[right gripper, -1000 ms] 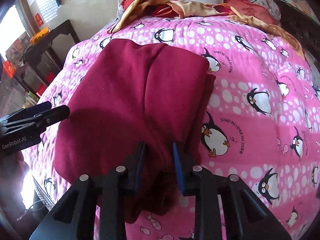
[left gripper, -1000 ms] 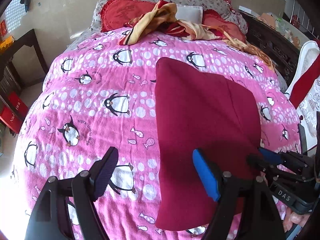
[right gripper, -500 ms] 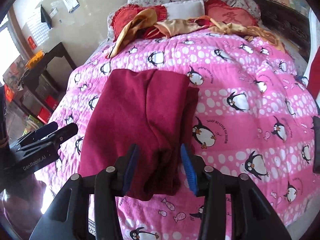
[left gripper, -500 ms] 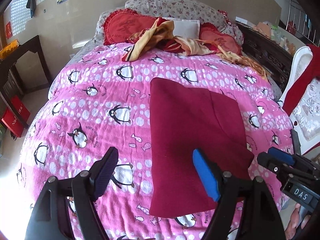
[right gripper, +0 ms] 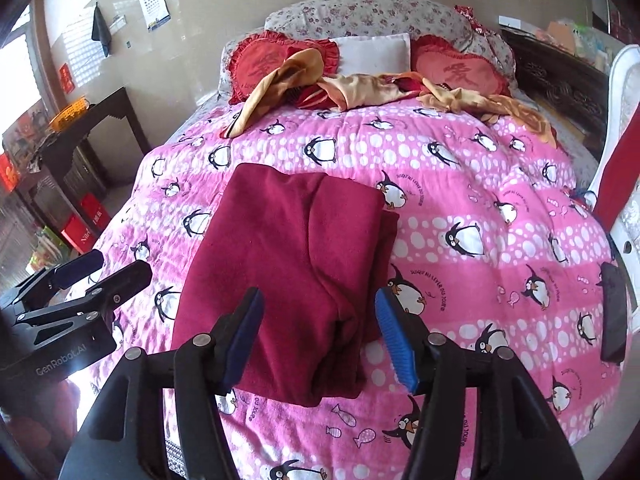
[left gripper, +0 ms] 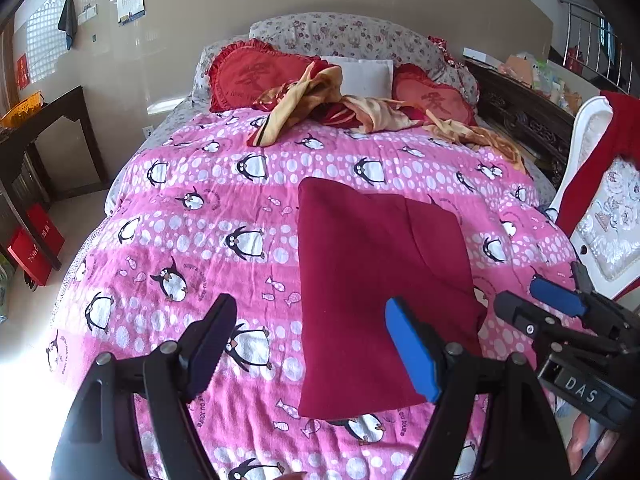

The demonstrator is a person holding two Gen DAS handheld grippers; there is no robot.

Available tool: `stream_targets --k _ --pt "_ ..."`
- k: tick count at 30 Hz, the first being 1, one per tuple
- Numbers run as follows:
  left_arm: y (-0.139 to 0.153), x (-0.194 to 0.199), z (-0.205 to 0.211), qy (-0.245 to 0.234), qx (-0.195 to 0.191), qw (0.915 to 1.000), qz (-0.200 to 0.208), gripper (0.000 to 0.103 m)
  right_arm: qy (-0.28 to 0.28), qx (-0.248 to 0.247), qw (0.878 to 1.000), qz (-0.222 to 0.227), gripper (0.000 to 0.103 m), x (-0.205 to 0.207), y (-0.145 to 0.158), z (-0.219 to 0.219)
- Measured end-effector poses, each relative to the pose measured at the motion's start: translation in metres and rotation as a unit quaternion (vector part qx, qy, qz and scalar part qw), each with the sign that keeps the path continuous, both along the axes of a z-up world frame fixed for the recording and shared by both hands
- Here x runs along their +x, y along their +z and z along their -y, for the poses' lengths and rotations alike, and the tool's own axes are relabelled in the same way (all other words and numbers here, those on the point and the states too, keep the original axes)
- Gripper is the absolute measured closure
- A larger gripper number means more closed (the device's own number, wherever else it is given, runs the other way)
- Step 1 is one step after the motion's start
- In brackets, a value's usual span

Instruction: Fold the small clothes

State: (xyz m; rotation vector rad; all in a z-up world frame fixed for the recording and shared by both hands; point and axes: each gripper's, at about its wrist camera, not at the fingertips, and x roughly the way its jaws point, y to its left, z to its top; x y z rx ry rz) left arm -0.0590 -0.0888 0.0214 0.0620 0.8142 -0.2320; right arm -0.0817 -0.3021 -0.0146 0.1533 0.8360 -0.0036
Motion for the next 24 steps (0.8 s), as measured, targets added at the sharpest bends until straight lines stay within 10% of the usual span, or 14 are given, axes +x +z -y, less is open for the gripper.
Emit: stream_targets --k 24 --pt "0.0007 -0.006 -0.0012 0.004 0.0 1.0 0.005 0.023 0.002 -0.004 1.0 0.002 0.058 0.001 0.0025 -0.0055"
